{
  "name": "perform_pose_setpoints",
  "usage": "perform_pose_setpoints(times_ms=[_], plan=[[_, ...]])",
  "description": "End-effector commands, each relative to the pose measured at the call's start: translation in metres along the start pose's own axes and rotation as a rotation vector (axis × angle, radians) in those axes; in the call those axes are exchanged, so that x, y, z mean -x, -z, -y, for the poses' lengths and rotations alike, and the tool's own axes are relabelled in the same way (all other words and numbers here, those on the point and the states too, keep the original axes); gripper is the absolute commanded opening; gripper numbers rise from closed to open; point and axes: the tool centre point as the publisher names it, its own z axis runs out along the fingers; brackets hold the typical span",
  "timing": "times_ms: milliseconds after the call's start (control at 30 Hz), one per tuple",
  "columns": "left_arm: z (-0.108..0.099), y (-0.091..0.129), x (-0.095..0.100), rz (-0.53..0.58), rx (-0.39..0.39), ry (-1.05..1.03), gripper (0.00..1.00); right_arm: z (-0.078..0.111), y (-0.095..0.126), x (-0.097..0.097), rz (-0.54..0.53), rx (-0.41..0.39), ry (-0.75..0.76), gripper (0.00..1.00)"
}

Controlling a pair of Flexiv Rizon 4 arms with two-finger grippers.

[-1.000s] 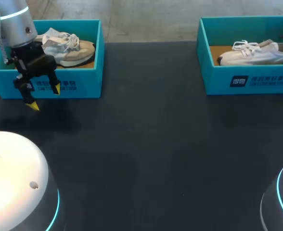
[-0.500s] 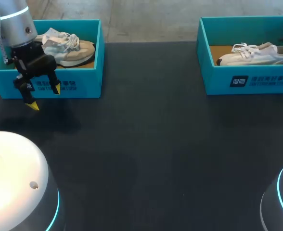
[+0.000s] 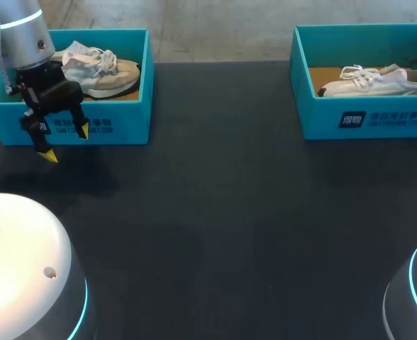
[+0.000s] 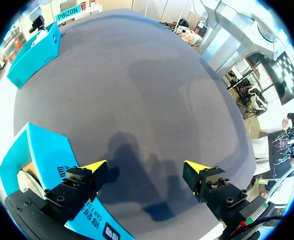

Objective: Take the shoe out of the shoebox, open the shoe tongue, remove and reinsert the insole, then place the shoe into the shoebox

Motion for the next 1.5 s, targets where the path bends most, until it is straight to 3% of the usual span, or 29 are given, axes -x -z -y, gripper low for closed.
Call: perform_pose_setpoints(times_ms=[33, 833, 1500], plan=[[0.000, 0.001, 0.000, -0.001, 0.002, 0.000, 1.00, -0.005, -0.001, 0.002, -0.007, -0.002, 0.006, 0.00], [0.000, 0.001, 0.000, -0.001, 0.002, 0.000, 1.00, 0.002, -0.016, 0.002, -0.030, -0.031, 0.018, 0.00], [0.000, 0.001, 0.000, -0.001, 0.002, 0.000, 1.00, 0.016, -0.007, 0.000, -0.044, -0.014, 0.011, 0.00]])
